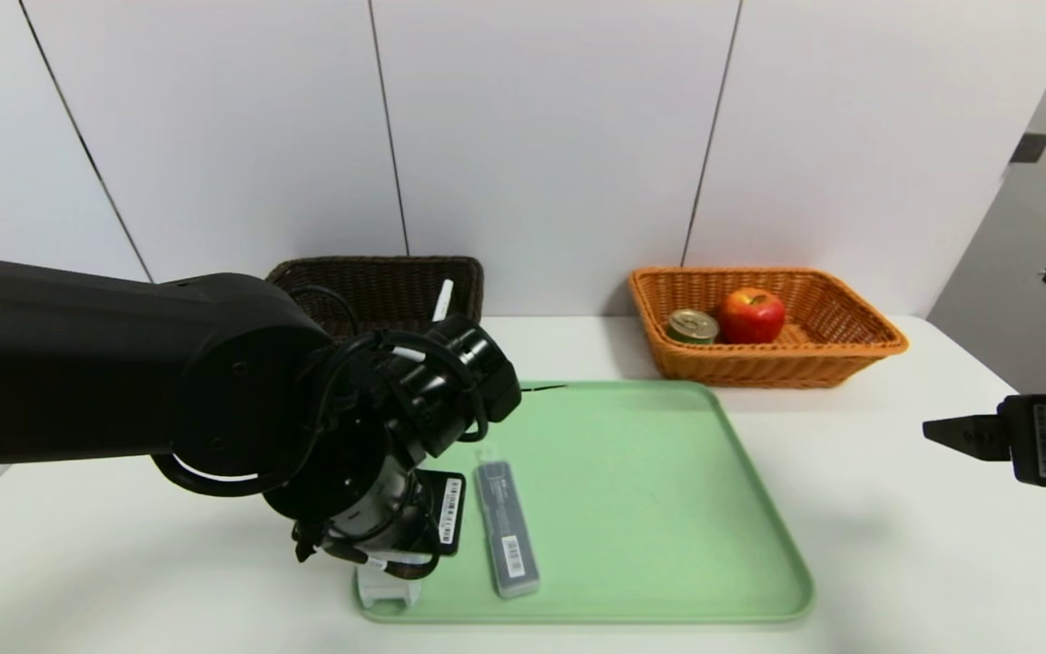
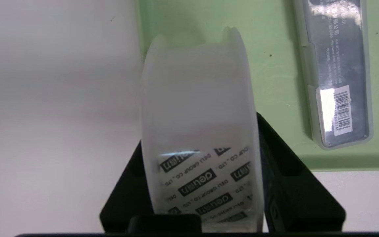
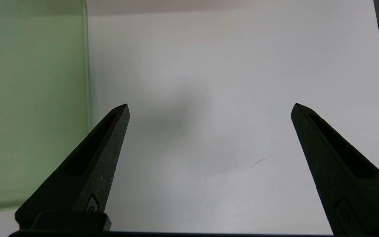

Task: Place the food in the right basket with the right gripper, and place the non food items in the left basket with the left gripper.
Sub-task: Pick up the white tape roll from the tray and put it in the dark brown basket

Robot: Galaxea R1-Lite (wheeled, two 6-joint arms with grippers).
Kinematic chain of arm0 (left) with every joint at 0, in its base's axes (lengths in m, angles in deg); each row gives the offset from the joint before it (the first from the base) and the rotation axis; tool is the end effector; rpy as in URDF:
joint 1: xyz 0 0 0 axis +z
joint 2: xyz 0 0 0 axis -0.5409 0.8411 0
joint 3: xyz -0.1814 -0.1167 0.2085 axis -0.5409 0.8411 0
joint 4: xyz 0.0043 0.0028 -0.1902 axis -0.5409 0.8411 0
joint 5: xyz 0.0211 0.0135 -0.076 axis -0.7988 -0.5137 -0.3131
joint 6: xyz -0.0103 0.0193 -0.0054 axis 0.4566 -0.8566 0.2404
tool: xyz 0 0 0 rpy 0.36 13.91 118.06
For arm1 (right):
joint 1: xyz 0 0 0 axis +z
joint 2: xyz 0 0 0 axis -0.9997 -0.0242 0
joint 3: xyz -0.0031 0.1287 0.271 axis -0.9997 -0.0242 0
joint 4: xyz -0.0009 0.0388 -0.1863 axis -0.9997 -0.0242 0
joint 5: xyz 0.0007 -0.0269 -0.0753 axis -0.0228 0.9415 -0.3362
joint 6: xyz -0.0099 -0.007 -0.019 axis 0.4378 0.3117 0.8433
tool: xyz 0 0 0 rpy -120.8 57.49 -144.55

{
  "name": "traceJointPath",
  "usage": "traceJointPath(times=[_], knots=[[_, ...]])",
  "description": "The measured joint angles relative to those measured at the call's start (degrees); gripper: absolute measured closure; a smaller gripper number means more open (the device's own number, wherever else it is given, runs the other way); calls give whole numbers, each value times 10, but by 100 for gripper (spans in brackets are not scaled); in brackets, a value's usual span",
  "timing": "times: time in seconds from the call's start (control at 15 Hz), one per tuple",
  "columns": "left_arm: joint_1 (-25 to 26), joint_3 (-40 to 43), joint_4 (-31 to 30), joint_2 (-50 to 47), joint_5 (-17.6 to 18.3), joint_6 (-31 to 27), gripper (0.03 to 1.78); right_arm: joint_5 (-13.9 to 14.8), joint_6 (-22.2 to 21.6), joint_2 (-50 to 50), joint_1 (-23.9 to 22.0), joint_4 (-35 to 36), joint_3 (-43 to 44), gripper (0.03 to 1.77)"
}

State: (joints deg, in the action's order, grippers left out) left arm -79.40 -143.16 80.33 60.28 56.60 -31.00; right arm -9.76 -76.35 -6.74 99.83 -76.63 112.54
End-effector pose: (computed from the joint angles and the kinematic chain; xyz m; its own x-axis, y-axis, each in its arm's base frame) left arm 0.2108 -0.2129 0.1775 0.4644 -0.0240 -0.8853 0.0579 0.9983 0.0033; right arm 0.1682 0.0268 0.2308 0.7630 -0.1413 -0.6308 0.1022 0.9899 -0.0982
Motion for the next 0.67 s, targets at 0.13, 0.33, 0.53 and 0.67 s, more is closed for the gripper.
traceJointPath(times=[0.13, 0.33, 0.53, 0.67], knots=[[0, -4, 0, -6, 0, -4, 122, 0, 0, 0, 0, 0, -3, 10], [0, -14, 1, -25, 0, -9, 122, 0, -1, -2, 0, 0, -7, 10], [0, -44, 5, -54, 0, -20, 122, 0, -1, -3, 0, 0, -10, 10], [3, -93, 8, -75, 0, -45, 122, 0, -1, -5, 0, 1, -10, 10]])
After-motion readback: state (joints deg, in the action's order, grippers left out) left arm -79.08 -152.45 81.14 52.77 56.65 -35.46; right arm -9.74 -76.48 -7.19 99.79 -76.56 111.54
